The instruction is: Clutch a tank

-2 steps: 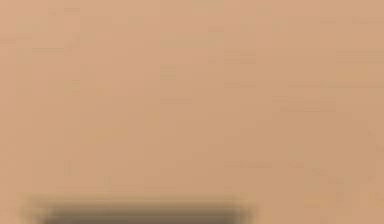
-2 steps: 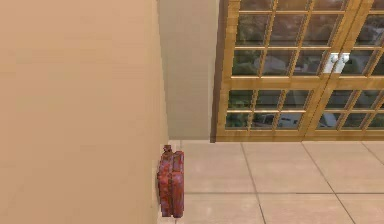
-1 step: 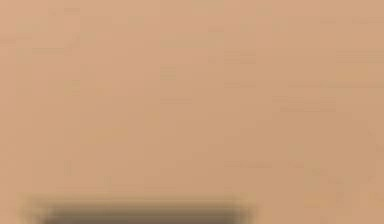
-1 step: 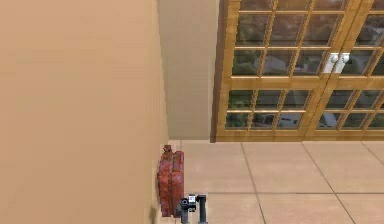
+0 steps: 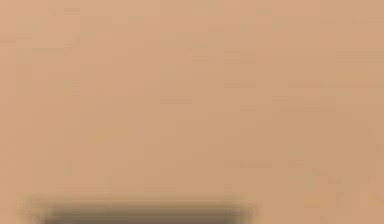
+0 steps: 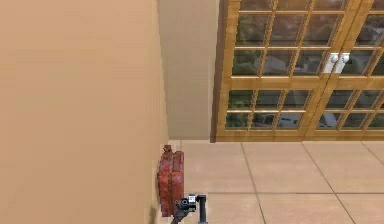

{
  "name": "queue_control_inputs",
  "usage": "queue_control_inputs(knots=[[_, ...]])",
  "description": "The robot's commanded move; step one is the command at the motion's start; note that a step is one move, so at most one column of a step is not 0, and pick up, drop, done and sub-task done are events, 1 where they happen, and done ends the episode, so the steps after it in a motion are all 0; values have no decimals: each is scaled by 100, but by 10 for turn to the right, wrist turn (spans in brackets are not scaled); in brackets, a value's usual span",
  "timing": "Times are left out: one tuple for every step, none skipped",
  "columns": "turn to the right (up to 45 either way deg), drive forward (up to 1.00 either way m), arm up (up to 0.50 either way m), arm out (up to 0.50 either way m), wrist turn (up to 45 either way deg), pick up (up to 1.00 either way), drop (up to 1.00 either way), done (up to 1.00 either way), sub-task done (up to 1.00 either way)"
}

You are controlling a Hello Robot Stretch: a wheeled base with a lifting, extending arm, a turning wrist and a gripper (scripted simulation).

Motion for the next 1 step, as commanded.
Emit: queue_control_inputs(knots=[[0, 0, 0, 0, 450, 0, 0, 0, 0]])
